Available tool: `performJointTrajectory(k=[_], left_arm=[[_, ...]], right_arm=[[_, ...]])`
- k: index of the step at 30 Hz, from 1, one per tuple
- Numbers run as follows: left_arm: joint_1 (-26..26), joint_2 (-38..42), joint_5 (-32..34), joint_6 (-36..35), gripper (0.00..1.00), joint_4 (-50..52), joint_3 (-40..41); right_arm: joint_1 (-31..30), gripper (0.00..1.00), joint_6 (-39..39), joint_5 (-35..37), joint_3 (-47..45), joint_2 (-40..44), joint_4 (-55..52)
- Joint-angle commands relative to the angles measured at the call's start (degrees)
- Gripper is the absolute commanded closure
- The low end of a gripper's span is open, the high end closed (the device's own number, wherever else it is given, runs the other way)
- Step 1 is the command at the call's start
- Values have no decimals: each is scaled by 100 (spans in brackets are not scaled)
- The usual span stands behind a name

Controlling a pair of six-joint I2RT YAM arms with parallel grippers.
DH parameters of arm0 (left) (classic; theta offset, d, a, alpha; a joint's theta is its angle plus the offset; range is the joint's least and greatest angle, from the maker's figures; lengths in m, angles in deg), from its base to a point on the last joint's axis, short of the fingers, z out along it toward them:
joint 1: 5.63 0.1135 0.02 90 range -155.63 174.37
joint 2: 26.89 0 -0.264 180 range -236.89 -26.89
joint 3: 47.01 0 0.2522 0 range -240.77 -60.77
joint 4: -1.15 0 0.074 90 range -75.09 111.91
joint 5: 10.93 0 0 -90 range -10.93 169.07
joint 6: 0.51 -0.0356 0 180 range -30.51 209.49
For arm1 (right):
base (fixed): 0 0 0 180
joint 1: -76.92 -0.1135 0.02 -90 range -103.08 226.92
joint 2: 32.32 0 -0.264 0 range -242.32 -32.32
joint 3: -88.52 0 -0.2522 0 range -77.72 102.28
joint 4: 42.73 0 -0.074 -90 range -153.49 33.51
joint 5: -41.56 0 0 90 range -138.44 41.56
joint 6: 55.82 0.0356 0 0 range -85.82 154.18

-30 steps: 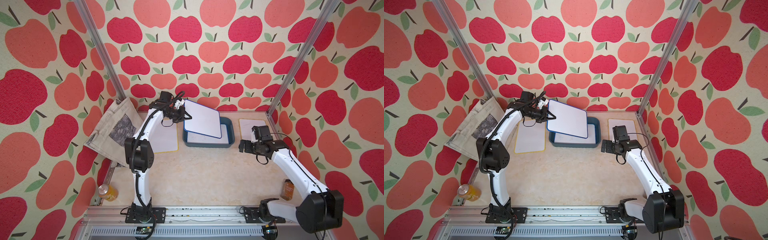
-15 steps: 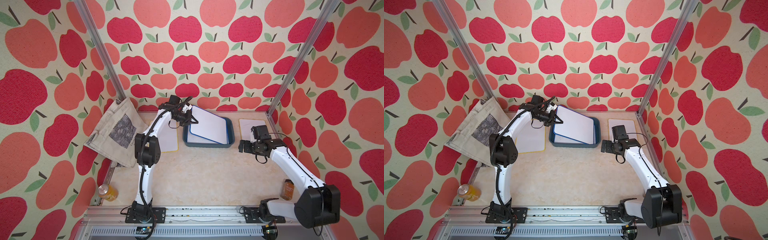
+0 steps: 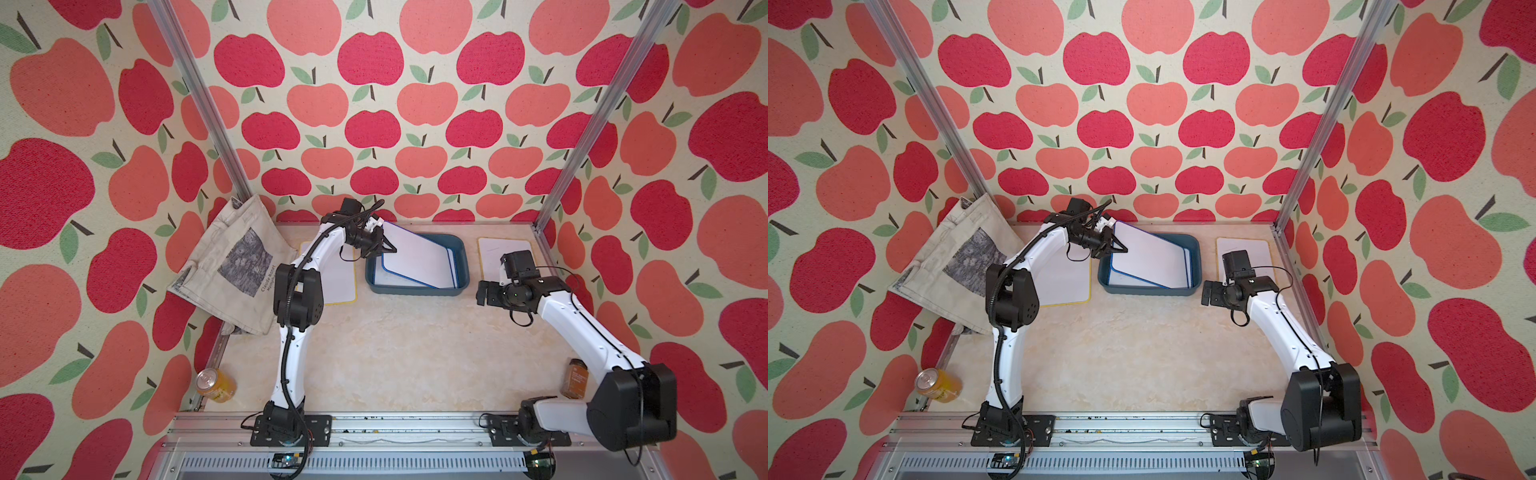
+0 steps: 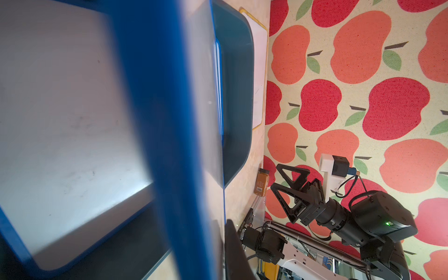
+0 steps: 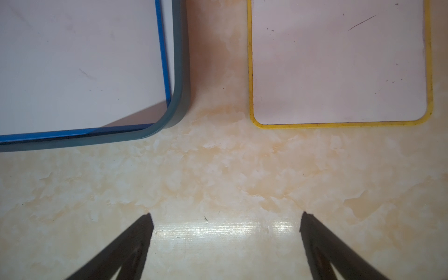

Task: Put the whiteboard into the storage box
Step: Place the whiteboard in the storage box.

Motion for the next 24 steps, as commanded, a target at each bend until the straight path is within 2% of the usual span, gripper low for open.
performJointTrajectory(k=[1, 17, 24], left_arm=[[2, -74, -293, 9, 84, -125, 14], [8, -344, 112, -258, 73, 410, -132], [56, -439, 364, -290, 71, 607, -268]], right_arm=[[46, 1, 27, -106, 23, -54, -64], [48, 1, 86, -235, -21, -72, -57], [48, 1, 112, -315, -12, -111, -48]])
